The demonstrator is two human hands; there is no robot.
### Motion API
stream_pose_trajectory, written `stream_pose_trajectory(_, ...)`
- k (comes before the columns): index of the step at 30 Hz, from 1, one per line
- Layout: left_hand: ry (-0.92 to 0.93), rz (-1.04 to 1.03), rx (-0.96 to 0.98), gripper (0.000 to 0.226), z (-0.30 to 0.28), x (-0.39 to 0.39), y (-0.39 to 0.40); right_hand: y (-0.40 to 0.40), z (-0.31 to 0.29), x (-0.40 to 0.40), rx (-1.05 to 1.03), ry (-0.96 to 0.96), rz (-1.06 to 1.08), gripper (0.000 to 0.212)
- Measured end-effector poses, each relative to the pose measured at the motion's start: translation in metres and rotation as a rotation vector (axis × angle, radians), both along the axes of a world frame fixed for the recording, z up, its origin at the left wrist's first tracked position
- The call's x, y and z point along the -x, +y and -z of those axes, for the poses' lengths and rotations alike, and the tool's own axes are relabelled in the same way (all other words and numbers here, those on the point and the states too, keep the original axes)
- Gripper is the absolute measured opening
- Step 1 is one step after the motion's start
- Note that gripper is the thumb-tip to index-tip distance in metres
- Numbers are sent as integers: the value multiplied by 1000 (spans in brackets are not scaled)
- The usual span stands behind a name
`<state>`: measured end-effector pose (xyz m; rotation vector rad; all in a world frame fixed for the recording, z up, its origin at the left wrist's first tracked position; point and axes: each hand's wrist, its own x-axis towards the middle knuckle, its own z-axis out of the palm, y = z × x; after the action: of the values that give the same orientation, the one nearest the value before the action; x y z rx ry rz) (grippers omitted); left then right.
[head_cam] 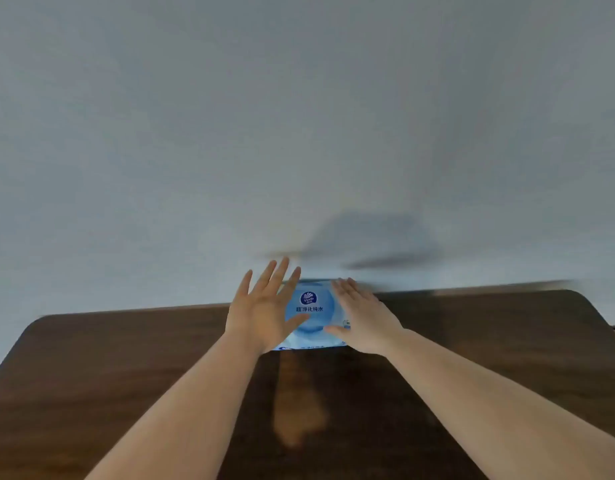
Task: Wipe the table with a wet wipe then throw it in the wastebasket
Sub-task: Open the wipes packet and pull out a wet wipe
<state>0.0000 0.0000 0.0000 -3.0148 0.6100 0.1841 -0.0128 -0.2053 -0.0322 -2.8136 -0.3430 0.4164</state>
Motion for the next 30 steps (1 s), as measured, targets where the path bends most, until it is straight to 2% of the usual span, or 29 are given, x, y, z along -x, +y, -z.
stream_pose_trajectory(6, 81, 75, -93, 77, 35, -5, -8, -3, 32, 1, 28, 63, 19, 89)
stream_pose_trajectory(21, 114, 50, 20, 72, 62, -16, -15, -2, 48, 1, -36, 76, 73, 88)
stream_pose_trajectory(24, 168, 45, 120, 70, 59, -18, -14, 0, 48, 1, -41, 76, 82, 88)
stream_pose_trajectory(26, 174, -64, 307, 63, 52, -21, -16, 1, 49, 1, -31, 83, 84, 88)
stream_pose_trajectory(28, 88, -175, 475, 57, 45, -26, -22, 1, 49, 1, -22, 82, 84, 89)
stream_pose_trajectory(30, -54, -250, 541, 58, 38, -31, -28, 1, 48, 1, -23, 86, 83, 89)
